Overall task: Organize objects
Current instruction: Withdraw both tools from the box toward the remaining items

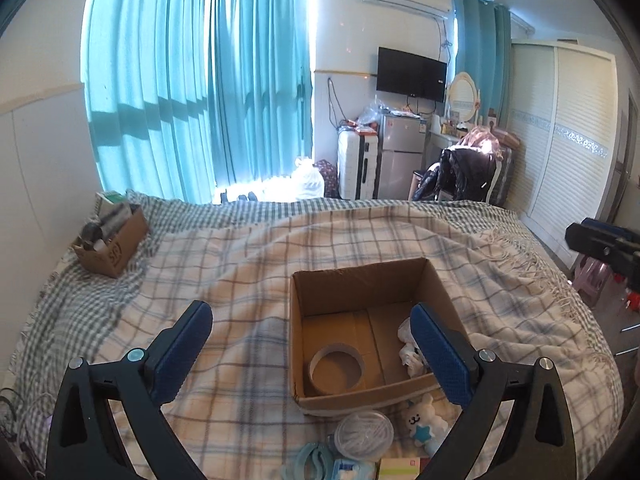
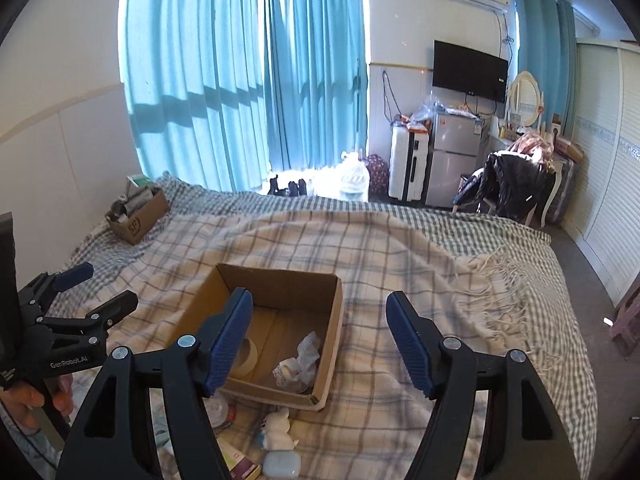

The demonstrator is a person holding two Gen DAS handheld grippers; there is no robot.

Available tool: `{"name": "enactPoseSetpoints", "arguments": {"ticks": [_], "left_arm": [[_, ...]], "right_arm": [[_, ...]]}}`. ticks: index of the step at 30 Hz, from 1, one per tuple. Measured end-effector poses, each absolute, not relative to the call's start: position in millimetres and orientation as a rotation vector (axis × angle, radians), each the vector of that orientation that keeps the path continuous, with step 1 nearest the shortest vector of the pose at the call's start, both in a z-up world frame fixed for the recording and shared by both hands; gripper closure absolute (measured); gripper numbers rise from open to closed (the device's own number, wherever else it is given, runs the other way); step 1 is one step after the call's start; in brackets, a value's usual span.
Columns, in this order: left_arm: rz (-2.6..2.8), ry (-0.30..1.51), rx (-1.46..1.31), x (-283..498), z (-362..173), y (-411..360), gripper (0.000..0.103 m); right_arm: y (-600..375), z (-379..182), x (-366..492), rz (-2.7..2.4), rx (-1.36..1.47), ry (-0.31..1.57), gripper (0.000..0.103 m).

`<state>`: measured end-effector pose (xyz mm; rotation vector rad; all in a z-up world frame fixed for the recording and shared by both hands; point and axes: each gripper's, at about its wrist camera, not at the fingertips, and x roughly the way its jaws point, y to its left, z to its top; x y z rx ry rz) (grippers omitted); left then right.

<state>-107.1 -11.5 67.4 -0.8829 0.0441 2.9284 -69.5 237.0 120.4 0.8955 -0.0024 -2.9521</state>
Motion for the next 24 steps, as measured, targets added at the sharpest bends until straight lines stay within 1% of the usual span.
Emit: {"name": "enactPoseSetpoints", "arguments": {"ticks": [2, 5, 10, 13, 16, 21, 24], "left_arm": [[2.936, 0.057, -0.893, -93.0, 72.6, -12.4, 0.001], [2.936, 0.054, -0.902, -75.1, 69.7, -13.2, 0.001], [2.935, 0.044, -0.965, -53.3, 39.9, -11.3, 0.001], [2.920, 0.066, -1.002, -40.9, 14.1, -6.7, 0.001], [2.891, 0.063, -1.072, -34.3, -18.8, -4.8, 0.001], [2.847, 0.025, -1.215, -38.5, -70.2, -6.1, 0.001], [2.834, 0.031, -1.267, -44.1, -88.7, -7.7, 0.001]], "right_arm": [[233.7, 132.8, -51.0, -2.948, 0.863, 0.004, 0.033], [225.6, 137.3, -25.3, -2.947, 0.837, 0.046, 0.032], [214.7, 112.6, -4.9, -2.909, 0.885, 0.097, 0.032], [210.6, 82.4, -1.1, -2.892, 0.937, 0.139, 0.032], [213.9, 43.7, -7.4, -2.871, 1.033, 0.117, 0.032], [219.0, -21.1, -29.3, -2.796, 1.223, 0.124, 0.032], [220.2, -57.4, -41.7, -2.727, 1.337, 0.148, 0.032]]}}
